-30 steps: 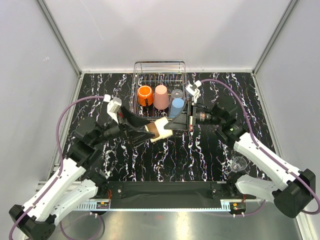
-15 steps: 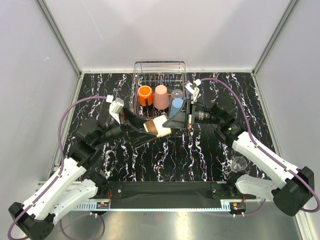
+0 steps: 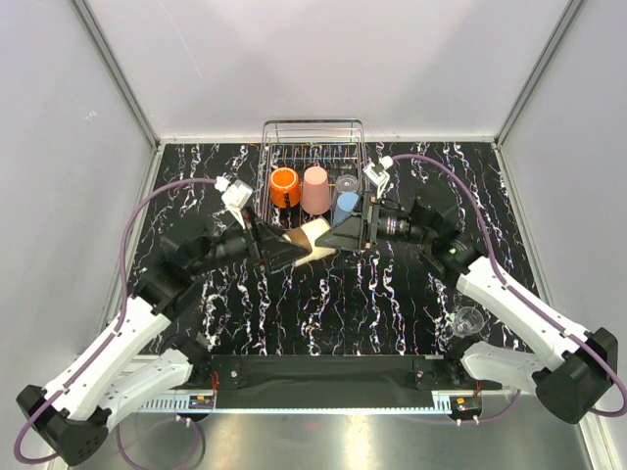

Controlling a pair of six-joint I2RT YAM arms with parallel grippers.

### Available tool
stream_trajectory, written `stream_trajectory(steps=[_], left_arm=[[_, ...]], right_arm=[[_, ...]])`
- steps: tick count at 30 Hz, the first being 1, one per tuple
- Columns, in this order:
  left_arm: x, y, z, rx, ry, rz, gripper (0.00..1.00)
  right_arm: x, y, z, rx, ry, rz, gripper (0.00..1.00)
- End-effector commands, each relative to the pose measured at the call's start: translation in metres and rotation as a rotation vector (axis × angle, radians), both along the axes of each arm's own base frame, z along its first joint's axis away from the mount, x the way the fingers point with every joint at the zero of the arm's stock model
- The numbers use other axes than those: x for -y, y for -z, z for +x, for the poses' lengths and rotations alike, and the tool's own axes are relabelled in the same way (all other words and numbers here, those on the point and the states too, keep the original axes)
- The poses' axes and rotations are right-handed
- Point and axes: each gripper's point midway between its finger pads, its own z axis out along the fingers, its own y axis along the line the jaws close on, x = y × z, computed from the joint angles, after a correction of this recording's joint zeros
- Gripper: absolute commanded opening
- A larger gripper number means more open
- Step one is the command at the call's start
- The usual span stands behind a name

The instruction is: Load the cups into the dish rack

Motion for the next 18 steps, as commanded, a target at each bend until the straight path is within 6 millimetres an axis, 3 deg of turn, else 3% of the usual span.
stream_trajectory(steps=[1, 2, 3, 4, 5, 7, 8, 11, 15, 16, 18], left_arm=[[-0.011, -0.021, 0.019, 0.017, -0.128, 0.058, 0.0], [-0.012, -0.003, 0.026, -0.057, -0.153, 0.129, 0.0], [-0.016, 0.001, 0.034, -0.079, -0.197, 0.166, 0.0], [-0.018, -0.015, 0.039, -0.063, -0.219, 0.173, 0.0], [-0.02, 0.004, 0.047, -0.13, -0.253, 0.246, 0.0], [-0.023, -0.009, 0.057, -0.148, -0.301, 0.271, 0.0], [-0.023, 0.005, 0.065, -0.203, -0.321, 0.329, 0.0], [-0.018, 0.012, 0.082, -0.28, -0.349, 0.398, 0.0], [-0.005, 0.018, 0.103, -0.387, -0.361, 0.427, 0.0], [-0.001, 0.031, 0.113, -0.448, -0.375, 0.448, 0.0], [0.003, 0.028, 0.122, -0.487, -0.387, 0.461, 0.0]], right_arm=[[0.013, 0.002, 0.028, 0.03, 0.224, -0.137, 1.0], [0.023, 0.028, 0.033, -0.05, 0.285, -0.254, 1.0], [0.032, 0.027, 0.043, -0.051, 0.362, -0.309, 1.0], [0.047, 0.043, 0.065, -0.084, 0.52, -0.4, 1.0], [0.064, 0.066, 0.066, -0.151, 0.584, -0.517, 1.0], [0.093, 0.079, 0.086, -0.19, 0.779, -0.636, 1.0], [0.105, 0.091, 0.084, -0.217, 0.817, -0.702, 1.0], [0.129, 0.101, 0.087, -0.237, 0.923, -0.792, 1.0], [0.148, 0.096, 0.085, -0.224, 1.001, -0.823, 1.0], [0.154, 0.093, 0.085, -0.213, 1.027, -0.824, 1.0], [0.161, 0.091, 0.082, -0.208, 1.047, -0.832, 1.0]])
